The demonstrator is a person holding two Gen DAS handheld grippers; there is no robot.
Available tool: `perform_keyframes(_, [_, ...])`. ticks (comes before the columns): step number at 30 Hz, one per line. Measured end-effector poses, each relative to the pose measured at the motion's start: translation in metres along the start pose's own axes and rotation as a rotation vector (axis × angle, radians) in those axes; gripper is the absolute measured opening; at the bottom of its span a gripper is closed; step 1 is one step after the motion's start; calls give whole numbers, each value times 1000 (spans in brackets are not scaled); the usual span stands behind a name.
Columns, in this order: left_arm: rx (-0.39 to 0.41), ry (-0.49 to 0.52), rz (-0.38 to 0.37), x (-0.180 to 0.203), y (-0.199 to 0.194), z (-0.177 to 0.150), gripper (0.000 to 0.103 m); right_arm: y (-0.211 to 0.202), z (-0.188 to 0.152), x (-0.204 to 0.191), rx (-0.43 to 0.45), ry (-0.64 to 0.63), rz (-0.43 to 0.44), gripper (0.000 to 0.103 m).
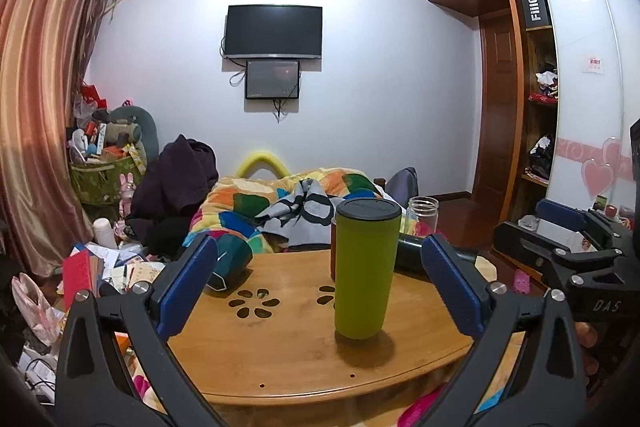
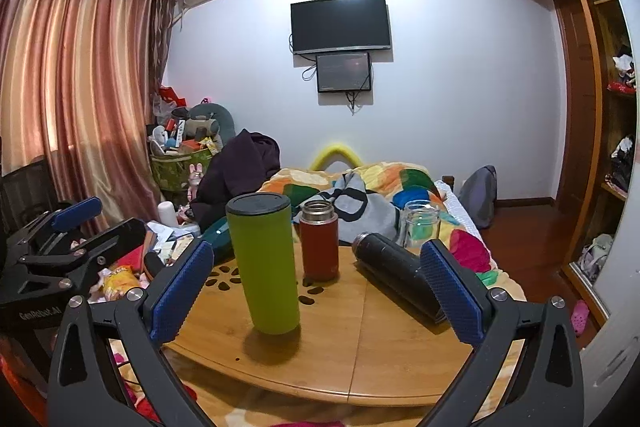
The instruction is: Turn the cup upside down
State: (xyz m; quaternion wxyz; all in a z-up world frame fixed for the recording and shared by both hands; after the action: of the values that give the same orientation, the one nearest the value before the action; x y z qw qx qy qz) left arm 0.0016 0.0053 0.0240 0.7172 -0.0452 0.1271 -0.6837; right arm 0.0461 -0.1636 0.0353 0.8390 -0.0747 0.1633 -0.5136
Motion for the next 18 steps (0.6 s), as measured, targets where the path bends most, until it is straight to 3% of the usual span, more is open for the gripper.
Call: perform_keyframes(18, [5, -14, -7, 0, -1, -4, 103, -4, 2, -5, 10, -1, -19, 103])
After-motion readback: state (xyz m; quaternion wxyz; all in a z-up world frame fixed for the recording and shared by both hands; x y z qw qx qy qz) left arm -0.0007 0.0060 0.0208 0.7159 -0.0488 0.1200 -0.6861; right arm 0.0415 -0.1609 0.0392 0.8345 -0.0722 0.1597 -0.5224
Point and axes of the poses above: each gripper's, at about its wrist camera, not at the fingertips, and y roughly the way its jaws point, x to its right, z to its top, the point moved 7 cm from there along y, roughly the way its jaws point, and after that the axes turned 8 degrees about y, right-handed, at the moved point
